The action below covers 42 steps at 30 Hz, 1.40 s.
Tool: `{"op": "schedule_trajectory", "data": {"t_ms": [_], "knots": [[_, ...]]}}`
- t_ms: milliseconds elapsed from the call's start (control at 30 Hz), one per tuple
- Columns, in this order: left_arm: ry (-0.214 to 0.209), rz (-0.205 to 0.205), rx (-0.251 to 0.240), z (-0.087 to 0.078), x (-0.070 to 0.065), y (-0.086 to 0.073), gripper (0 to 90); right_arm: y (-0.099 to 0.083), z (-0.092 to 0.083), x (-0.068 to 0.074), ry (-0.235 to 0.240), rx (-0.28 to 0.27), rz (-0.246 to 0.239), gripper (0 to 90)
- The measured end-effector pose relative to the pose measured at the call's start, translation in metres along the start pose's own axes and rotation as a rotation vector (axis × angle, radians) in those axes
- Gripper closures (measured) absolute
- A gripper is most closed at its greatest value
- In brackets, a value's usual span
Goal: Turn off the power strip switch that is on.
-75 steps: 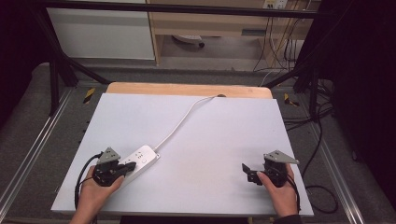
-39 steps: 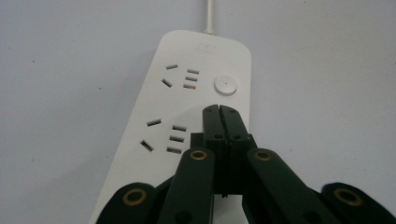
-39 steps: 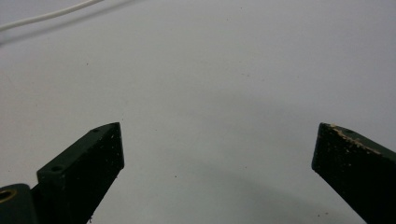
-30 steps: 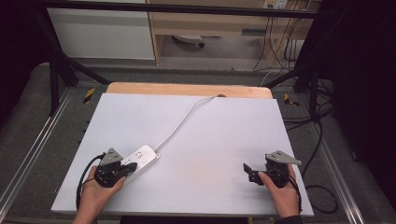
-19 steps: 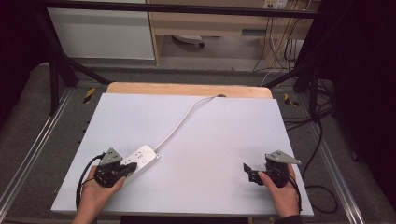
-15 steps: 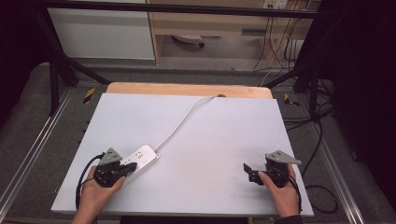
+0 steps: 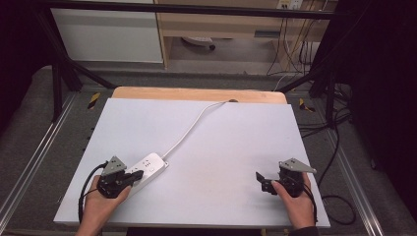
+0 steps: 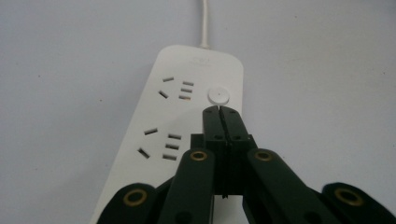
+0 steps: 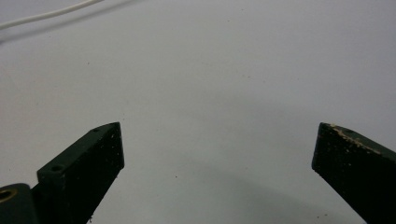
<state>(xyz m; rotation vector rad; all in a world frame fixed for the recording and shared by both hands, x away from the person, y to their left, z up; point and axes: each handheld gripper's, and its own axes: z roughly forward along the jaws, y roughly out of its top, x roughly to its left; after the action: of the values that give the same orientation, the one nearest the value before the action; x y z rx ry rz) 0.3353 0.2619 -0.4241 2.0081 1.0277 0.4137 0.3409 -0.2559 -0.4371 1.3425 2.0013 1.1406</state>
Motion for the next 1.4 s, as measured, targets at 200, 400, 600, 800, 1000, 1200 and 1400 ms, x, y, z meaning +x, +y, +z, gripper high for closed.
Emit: {"op": "schedule_trajectory", "data": {"t_ms": [200, 400, 600, 800, 1000, 1200, 1400], "knots": [[-0.017, -0.004, -0.013, 0.0012, 0.0011, -0.0011, 90.0, 0.0003, 0.0003, 0.0003, 0.001, 0.000, 0.000, 3.2], [-0.025, 0.005, -0.042, 0.0008, -0.0012, 0.0004, 87.1, 0.0001, 0.0006, 0.0003, 0.001, 0.003, -0.001, 3.1], [-0.022, -0.007, -0.055, 0.0014, -0.0006, 0.0007, 76.8, 0.0000, 0.0010, 0.0009, 0.004, 0.007, 0.002, 3.1], [-0.010, -0.051, -0.091, 0.0002, 0.0025, 0.0019, 53.0, -0.0002, 0.0013, 0.0007, 0.004, 0.006, 0.006, 3.1], [0.009, -0.122, -0.091, -0.0009, 0.0034, 0.0035, 25.5, -0.0007, 0.0025, -0.0002, 0.004, 0.009, 0.000, 3.1], [0.023, -0.120, -0.104, -0.0022, 0.0024, 0.0051, 11.2, -0.0004, 0.0006, 0.0011, 0.007, 0.008, 0.005, 3.1], [0.004, -0.130, -0.131, -0.0045, 0.0050, 0.0055, 8.3, -0.0005, 0.0017, 0.0005, 0.004, 0.009, -0.001, 3.1]]}}
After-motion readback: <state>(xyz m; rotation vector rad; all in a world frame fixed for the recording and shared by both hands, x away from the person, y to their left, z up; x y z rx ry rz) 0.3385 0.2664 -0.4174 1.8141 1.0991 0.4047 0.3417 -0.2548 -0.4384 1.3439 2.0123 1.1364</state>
